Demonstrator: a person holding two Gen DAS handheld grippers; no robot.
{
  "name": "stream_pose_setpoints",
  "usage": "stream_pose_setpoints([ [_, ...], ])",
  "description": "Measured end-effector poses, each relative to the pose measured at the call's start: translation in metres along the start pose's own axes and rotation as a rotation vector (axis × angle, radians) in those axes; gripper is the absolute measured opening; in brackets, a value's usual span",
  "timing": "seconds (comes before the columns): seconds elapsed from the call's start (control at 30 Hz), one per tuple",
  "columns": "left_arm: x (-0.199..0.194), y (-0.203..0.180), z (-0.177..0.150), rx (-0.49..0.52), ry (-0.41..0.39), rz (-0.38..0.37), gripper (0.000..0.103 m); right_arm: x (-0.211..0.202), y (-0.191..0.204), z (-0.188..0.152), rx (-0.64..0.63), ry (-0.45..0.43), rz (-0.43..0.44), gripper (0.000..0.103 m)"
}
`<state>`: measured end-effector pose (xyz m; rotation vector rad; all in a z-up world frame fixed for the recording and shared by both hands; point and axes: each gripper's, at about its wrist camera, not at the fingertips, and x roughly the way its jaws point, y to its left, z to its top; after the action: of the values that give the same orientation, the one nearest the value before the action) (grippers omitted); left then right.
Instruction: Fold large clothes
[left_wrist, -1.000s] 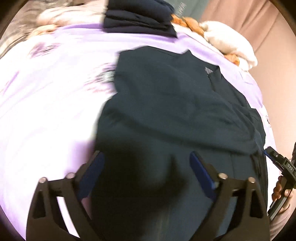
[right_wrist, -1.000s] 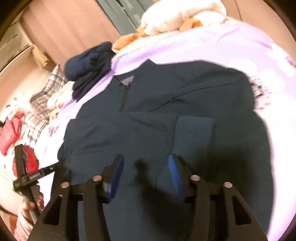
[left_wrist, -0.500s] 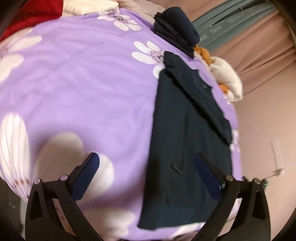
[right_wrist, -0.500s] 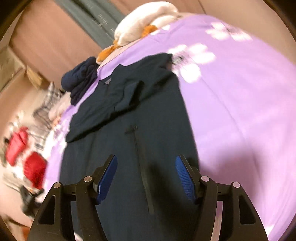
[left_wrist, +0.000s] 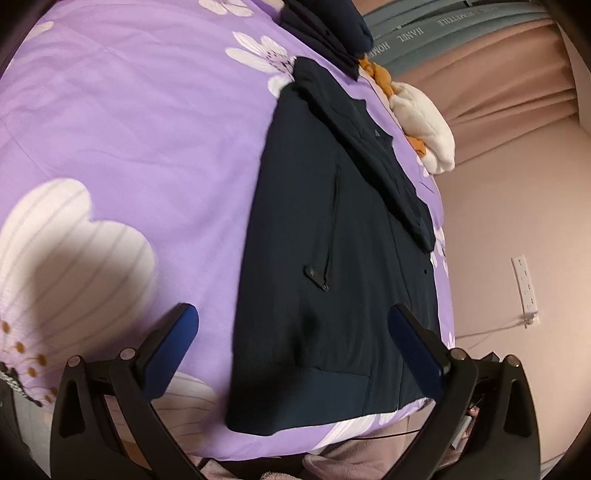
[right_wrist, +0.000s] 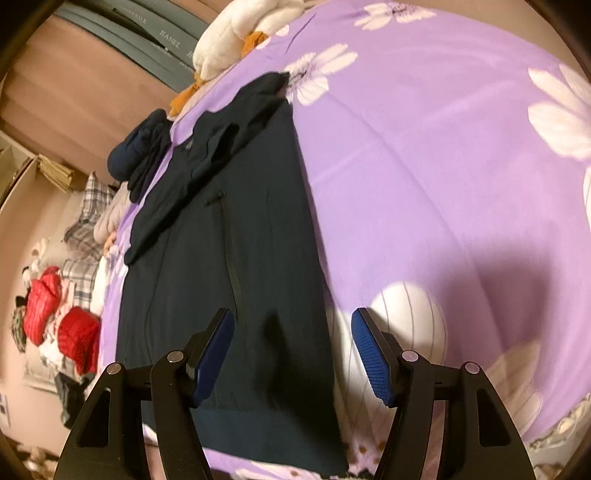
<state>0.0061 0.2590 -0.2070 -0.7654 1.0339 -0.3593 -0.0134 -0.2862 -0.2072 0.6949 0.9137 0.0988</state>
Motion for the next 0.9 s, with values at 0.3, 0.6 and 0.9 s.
stream_pose_setpoints([
  [0.3, 0.017, -0.007, 0.004, 0.006, 0.037, -0.069, 0.102, 0.015, 0.006, -0.002, 0.009, 0.031, 0.110, 0.069],
  [0.6, 0.050, -0.027, 0.024, 0.052, 0.114, -0.086, 0.102, 0.036, 0.031, 0.011, -0.042, 0.066, 0.126, 0.069],
  [0.9, 0.056, -0.025, 0.030, 0.021, 0.149, -0.166, 0.100, 0.053, 0.037, 0.020, -0.045, 0.091, 0.155, 0.069],
])
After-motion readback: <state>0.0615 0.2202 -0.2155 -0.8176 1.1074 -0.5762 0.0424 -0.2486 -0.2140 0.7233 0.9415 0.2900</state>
